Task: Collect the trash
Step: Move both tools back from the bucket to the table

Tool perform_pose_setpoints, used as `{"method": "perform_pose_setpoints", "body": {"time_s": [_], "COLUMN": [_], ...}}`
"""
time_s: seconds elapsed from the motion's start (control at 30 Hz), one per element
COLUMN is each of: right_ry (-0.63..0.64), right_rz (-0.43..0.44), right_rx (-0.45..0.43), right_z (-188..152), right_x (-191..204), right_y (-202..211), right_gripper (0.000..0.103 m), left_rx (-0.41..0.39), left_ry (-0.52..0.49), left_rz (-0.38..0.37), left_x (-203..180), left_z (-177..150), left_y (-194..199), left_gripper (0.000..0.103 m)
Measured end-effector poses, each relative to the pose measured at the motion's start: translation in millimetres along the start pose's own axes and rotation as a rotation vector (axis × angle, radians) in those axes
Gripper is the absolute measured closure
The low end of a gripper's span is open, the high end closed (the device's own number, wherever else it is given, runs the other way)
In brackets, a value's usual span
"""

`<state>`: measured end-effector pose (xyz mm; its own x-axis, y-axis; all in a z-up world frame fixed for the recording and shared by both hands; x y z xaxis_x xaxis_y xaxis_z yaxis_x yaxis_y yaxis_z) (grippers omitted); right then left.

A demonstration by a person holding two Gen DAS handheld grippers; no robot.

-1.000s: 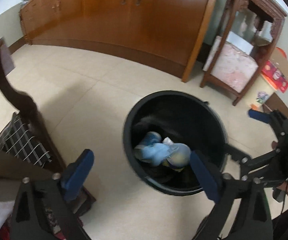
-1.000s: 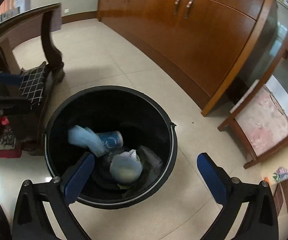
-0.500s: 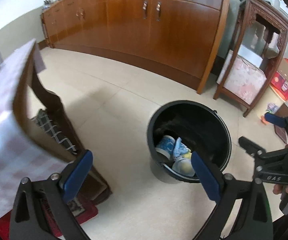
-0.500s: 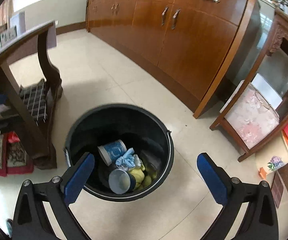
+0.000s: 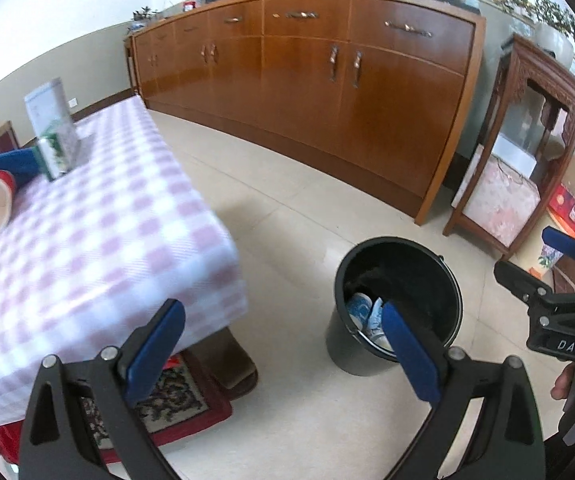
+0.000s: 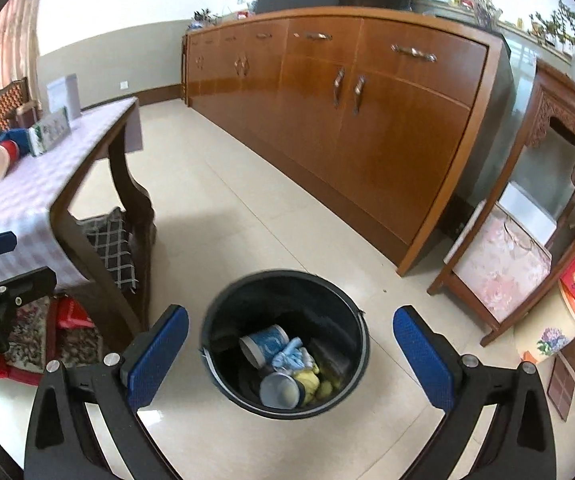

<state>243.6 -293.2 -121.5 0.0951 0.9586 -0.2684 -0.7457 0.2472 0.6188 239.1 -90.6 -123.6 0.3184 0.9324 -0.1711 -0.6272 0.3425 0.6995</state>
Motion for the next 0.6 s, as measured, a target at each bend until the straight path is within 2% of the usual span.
{"method": "perform_pose_setpoints", "body": {"time_s": [0.3,0.43,0.6], "right_ry": [0.043,0.061,0.096], "right_rz": [0.079,0.123,0.218], "right_rx": [-0.092,-0.125,-0.16], "right_z": [28.1,39.0,54.0], "right_x": [49.5,75.4,121.3], "right_y": [38.7,52.0,66.9], "right_gripper": [0.0,0.0,0.0], "left_rx": [-0.092,-0.133,-0.165], "left_ry": [0.059,0.099,0.162], "left_rz": [0.088,0.151,0.218], "left_x": [39.6,71.8,115.5], "left_z": [3.5,-0.1,-9.5], "left_y": [52.0,79.2,109.0], "left_gripper": [0.004,0.004,0.004]}}
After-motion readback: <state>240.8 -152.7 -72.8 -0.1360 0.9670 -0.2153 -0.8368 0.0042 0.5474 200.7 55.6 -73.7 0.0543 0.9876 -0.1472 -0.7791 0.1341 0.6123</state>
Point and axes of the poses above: each gripper's, at about its wrist camera, not at the fingertips, and y roughly against the way its jaws point, x to its left, z to its top, the point moved 4 cm from there along -y, roughly the way its jaws point, and after that the axes turned 9 degrees about -z, right-handed, at the moved point
